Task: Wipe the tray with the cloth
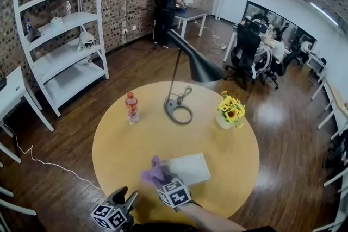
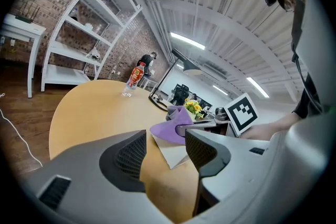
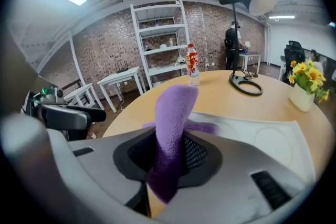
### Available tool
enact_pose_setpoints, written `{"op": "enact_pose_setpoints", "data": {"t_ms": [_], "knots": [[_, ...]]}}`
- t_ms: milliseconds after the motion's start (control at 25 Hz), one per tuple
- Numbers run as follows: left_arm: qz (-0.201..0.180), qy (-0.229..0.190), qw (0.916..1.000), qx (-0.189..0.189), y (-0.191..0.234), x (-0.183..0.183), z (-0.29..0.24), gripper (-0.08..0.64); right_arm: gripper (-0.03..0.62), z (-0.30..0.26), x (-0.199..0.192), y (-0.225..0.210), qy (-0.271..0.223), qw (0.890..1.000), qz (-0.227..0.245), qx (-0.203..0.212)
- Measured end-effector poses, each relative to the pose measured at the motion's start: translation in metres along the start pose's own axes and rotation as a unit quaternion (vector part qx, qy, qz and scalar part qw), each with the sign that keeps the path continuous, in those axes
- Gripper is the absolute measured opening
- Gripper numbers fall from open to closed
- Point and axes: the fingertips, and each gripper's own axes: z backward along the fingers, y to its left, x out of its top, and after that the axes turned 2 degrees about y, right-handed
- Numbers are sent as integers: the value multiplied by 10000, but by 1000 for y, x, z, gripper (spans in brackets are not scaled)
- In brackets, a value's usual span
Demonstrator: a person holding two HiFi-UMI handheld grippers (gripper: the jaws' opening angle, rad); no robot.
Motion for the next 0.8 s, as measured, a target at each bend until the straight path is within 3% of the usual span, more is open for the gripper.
{"op": "enact_pose_setpoints", "data": {"t_ms": [240, 320, 400, 480, 680, 800], "knots": [[-20, 67, 9999, -135, -6, -3, -3, 224, 97, 18, -21, -18, -159, 9972, -713, 151], [-51, 105, 9996, -248, -11, -4, -8, 223, 94, 28, -31, -25, -92, 9998, -85, -146], [-99, 149, 9992, -352, -16, -4, -13, 223, 94, 40, -36, -34, 22, 9951, 800, -581], [-146, 201, 9987, -453, -21, -5, -18, 223, 94, 51, -42, -51, 90, 9902, 1059, -901], [-361, 354, 9960, -731, -29, 1, -37, 224, 94, 78, -71, -113, 33, 9902, -67, -1398], [-742, 544, 9911, -959, -33, 5, -53, 224, 94, 99, -88, -138, 91, 9854, -260, -1679]]}}
